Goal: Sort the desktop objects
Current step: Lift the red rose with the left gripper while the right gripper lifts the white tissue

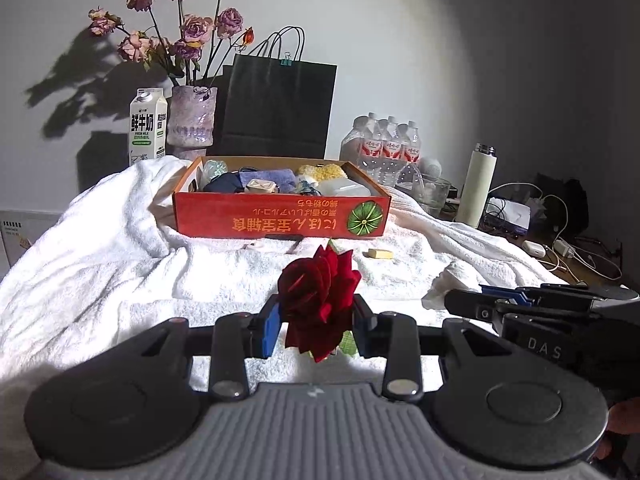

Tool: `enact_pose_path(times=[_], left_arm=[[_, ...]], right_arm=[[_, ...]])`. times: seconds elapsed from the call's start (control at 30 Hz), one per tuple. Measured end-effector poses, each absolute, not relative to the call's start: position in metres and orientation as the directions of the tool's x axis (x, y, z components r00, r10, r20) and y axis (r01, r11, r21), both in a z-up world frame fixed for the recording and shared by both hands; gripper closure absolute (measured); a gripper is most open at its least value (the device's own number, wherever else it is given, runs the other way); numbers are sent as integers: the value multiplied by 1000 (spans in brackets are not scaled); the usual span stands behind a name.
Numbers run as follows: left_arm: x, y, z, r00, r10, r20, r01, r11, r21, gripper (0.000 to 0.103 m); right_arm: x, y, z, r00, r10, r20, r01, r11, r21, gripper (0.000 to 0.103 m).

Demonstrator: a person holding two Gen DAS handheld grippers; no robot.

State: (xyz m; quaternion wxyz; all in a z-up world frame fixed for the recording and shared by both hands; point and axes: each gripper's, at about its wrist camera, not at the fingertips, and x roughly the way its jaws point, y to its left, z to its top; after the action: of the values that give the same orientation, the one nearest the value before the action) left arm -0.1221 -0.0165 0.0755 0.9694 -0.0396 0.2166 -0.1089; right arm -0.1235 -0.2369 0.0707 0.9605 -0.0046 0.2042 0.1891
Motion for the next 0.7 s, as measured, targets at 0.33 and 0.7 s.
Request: enact_pose_path(times=[0.33,0.7], left_arm=[[-110,-17,64,865,-226,-448,185,974,-133,67],[-109,-15,59,860,-221,-460,177,975,-137,67]], right_arm=[[-115,-241,61,847,323,-422,-325,943,68,89],[-115,-239,58,841,329,-429,-331,941,72,89]])
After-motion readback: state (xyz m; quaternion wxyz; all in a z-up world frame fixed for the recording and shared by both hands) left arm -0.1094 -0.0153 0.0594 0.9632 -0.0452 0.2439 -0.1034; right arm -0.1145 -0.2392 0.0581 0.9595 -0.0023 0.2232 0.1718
